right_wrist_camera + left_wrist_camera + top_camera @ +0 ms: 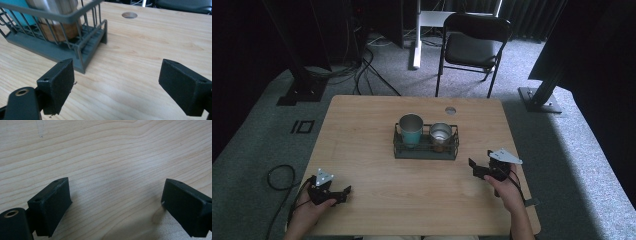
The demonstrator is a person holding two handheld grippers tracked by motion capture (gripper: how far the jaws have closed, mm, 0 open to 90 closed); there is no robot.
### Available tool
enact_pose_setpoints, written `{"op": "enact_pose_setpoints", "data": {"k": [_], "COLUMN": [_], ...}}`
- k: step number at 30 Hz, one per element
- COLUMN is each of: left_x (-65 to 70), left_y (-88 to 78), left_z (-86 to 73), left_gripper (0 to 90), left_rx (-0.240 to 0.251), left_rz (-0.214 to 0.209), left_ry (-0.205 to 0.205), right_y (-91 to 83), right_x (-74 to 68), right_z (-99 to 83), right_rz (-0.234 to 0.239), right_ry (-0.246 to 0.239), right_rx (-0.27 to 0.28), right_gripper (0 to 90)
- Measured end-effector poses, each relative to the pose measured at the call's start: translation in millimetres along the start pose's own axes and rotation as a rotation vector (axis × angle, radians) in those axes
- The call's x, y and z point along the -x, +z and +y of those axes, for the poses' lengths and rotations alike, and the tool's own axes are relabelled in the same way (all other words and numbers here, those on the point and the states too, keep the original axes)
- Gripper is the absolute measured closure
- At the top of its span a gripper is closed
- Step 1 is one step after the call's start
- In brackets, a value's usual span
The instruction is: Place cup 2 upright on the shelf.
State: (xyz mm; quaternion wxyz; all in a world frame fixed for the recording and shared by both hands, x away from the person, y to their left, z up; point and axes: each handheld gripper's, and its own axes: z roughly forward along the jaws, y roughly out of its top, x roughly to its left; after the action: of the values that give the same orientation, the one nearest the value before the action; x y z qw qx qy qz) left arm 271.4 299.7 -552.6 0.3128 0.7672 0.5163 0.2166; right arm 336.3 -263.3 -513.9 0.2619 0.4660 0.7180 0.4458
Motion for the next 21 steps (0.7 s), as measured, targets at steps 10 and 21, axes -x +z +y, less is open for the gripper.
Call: {"op": "enact_pose_setpoints", "data": {"k": [10,21], "left_x": [0.0,0.0], "left_y": [0.0,0.0], "left_z": [0.0,0.0], "left_gripper": [9.4,9.4], "left_rx": [0.0,0.0], "left_rz": [0.0,0.0], "left_ry": [0.0,0.0], "right_y": [-8.9,-17.5], "right_x": [12.1,23.8], "right_z": [-17.9,-30.6], "right_rz": [-0.015,-0.015], "right_ry": [0.018,0.011], "right_rx": [-0.044,-0.091], "right_gripper": [12.9,12.9]}}
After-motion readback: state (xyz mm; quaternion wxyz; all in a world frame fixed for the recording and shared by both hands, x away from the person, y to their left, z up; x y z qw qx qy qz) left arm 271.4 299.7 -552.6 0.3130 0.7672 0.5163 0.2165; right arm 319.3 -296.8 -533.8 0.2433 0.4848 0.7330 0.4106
